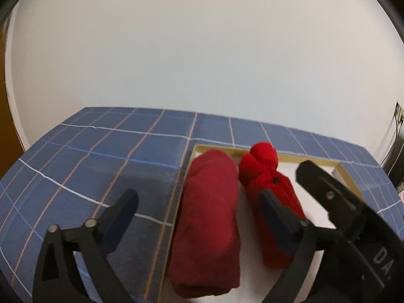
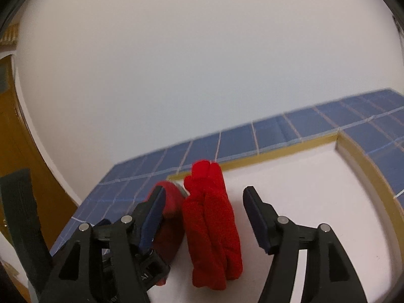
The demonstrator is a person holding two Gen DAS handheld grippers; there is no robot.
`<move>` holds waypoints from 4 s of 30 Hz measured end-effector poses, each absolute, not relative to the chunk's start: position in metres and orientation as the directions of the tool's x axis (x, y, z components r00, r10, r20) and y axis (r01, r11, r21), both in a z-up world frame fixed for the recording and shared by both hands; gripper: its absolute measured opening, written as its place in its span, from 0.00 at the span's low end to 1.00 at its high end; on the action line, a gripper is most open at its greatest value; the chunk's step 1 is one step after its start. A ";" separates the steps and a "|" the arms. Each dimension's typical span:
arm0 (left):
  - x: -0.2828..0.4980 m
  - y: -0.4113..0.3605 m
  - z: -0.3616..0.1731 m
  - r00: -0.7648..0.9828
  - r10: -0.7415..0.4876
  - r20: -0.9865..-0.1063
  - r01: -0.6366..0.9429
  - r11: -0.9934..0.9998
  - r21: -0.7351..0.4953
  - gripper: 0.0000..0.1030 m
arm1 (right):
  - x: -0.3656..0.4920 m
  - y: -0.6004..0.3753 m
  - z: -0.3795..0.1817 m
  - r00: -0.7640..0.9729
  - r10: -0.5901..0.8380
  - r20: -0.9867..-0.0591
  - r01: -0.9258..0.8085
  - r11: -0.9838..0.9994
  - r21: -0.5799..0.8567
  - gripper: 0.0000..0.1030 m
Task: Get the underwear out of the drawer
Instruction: 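Open both tools to release the items in the tray, then lift both open tools from the tray and lower them into the drawer, then grasp the beige underwear with the left tool while the right grasps white underwear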
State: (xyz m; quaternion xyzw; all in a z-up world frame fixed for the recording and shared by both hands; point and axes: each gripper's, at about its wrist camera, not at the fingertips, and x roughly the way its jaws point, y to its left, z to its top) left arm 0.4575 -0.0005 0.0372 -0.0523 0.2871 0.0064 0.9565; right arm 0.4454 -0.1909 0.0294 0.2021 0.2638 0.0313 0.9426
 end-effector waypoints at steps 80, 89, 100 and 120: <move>0.300 0.028 0.027 0.864 -0.050 -0.501 0.038 0.999 -0.033 1.00 | 0.246 -0.214 0.046 0.906 0.151 -0.395 0.022 0.916 0.401 0.75; 0.259 0.042 -0.007 0.730 -0.146 -0.667 0.198 0.980 0.002 1.00 | 0.194 -0.195 0.036 0.794 0.291 -0.533 -0.092 0.926 0.367 0.75; 0.202 0.058 -0.047 0.459 -0.199 -0.866 0.403 0.915 0.003 1.00 | 0.138 -0.186 0.006 0.632 0.386 -0.672 -0.121 0.906 0.407 0.75; 0.187 0.032 -0.113 0.108 -0.121 -0.987 0.578 0.815 -0.036 1.00 | 0.123 -0.135 -0.029 0.412 0.426 -0.805 -0.195 0.905 0.379 0.75</move>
